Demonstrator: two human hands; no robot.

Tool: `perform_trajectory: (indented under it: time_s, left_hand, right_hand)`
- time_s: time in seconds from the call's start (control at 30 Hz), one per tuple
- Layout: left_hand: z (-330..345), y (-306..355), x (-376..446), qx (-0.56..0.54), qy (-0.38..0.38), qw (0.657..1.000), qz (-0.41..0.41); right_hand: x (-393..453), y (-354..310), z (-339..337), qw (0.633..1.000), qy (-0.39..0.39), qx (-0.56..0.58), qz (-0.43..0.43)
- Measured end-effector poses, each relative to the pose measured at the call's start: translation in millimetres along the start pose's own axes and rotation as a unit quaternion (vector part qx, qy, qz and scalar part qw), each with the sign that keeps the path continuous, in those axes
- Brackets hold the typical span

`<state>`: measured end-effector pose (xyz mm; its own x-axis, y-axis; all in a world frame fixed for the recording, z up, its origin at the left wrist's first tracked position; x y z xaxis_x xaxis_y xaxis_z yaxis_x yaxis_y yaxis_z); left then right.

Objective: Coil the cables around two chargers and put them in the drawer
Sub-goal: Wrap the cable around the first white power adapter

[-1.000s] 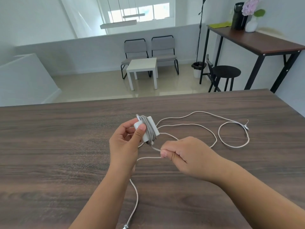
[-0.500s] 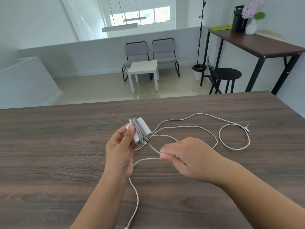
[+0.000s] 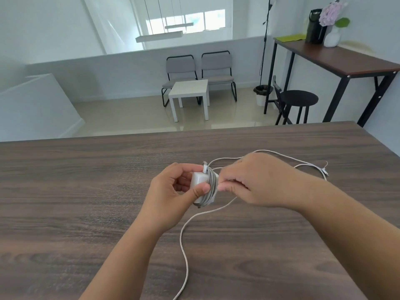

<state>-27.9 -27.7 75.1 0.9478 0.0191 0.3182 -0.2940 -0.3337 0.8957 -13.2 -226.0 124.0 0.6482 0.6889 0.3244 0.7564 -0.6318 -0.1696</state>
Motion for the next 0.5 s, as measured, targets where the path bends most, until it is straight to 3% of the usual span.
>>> perform_trajectory:
  time_s: [0.23,0.4,0.5]
  left_hand:
    - [-6.8,5.6,-3.1,0.039,-0.095,0.994,0.024]
    - [-7.4,13.4,-7.1,0.027,-0.158,0.986,0.038]
    - [-6.0,15.7,-8.3,-0.011,-0.158,0.987,0.038]
  right_hand:
    - [16.9,18.7,-16.7,0.997,0.035,0.061,0.009]
    - [23.9,24.0,-4.3,0.976,0.055,0.207,0.029]
    - [24.7,27.8,4.9,0.941,0.057,0.325,0.07]
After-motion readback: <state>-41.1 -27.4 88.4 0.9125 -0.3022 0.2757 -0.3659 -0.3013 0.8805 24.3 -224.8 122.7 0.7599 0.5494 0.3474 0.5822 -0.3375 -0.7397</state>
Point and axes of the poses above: each hand's wrist, its own x-axis towards the middle knuckle, its own z-axis out of the palm, y = z × x, the point moved 2 cm from there along x, towards the middle knuckle, and after that the axes turned 6 degrees about y, right-handed, at the moved point
